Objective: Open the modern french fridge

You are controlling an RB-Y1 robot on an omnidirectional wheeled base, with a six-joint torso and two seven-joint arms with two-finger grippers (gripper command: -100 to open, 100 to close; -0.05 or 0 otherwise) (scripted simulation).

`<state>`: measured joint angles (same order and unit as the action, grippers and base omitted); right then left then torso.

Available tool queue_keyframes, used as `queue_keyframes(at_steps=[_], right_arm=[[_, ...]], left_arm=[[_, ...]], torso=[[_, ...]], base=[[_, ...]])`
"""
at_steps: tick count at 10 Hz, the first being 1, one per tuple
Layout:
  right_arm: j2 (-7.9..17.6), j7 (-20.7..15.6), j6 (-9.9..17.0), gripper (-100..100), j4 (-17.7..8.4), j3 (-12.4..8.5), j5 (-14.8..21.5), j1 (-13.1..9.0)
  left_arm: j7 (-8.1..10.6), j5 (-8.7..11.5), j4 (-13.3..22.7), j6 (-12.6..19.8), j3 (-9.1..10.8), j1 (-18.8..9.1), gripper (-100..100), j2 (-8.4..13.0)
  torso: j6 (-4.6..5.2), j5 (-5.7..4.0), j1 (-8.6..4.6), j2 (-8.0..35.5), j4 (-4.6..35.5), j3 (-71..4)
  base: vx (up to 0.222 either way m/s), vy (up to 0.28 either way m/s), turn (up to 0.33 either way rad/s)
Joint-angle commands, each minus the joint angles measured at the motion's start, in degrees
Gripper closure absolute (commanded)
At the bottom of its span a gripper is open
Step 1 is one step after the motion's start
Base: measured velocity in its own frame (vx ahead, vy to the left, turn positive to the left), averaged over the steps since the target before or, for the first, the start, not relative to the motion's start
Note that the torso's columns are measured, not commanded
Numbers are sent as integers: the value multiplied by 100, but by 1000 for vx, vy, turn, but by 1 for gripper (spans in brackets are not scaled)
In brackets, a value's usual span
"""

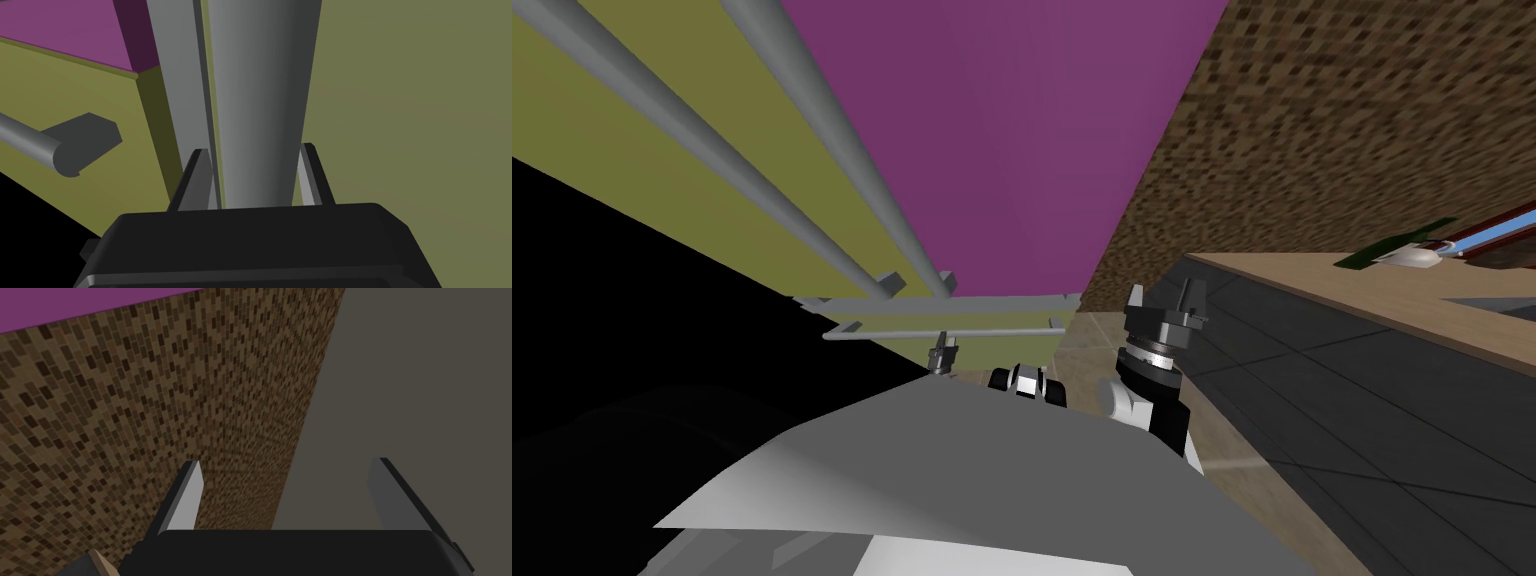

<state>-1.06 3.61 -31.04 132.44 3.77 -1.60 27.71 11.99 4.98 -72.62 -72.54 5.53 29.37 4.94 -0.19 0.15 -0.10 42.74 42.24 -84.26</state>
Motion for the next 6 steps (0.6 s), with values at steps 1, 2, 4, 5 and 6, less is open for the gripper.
queue_keyframes(at_steps=[1, 2, 4, 5, 6], right_arm=[[0, 0, 0, 0, 0, 0, 0, 0], [0, 0, 0, 0, 0, 0, 0, 0], [-1, 0, 0, 0, 0, 1, 0, -1], [-1, 0, 0, 0, 0, 1, 0, -1], [-1, 0, 0, 0, 0, 1, 0, -1]], left_arm=[[-28, -19, 116, -119, -22, -33, 100, -43], [45, 5, -91, -74, -5, 137, 100, 14], [127, 35, -308, -8, 17, 323, 100, 74], [155, 45, -381, 14, 24, 385, 100, 93], [183, 55, -453, 36, 31, 447, 100, 113]], torso=[[-1, 9, 4, -1, -6, 2], [-1, -3, 2, -7, 1, -6], [-14, -27, -7, 22, 17, 1], [-30, -34, -1, 49, 27, 12], [-36, -39, -3, 58, 33, 17]], base=[[-12, 9, -17], [-68, -53, 5], [-120, -59, 58], [-114, -54, 20], [-86, -33, 19]])
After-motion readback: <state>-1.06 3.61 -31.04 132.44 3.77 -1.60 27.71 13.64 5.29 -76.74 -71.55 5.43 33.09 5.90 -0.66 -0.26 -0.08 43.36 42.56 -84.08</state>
